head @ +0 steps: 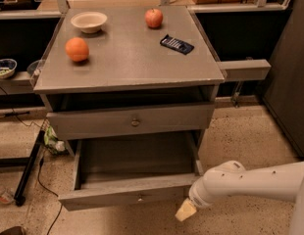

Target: Close middle drawer

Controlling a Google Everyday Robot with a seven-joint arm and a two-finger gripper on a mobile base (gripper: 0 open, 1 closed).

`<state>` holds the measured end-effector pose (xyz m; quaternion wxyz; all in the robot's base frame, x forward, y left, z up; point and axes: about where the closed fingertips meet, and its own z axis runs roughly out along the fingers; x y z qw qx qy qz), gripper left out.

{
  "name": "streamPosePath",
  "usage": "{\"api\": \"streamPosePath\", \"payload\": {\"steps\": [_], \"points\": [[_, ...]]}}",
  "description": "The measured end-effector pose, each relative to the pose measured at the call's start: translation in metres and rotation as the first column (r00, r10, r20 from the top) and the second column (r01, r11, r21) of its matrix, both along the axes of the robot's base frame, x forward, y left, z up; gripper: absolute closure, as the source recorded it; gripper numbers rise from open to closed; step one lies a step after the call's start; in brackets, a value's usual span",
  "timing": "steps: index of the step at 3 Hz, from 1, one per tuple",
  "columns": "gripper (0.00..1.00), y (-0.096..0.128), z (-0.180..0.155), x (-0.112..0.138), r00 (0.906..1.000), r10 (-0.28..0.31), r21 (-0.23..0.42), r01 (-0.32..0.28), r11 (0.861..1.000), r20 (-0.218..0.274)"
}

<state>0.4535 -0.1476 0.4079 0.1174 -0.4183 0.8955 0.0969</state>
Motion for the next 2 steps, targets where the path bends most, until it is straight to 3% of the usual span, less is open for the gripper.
{"api": "streamPosePath", "payload": {"steps": [2], "points": [[0.67,0.0000,0.0000,0.0000,1.0000,0.000,0.000,0.000,1.000,0.000]]}}
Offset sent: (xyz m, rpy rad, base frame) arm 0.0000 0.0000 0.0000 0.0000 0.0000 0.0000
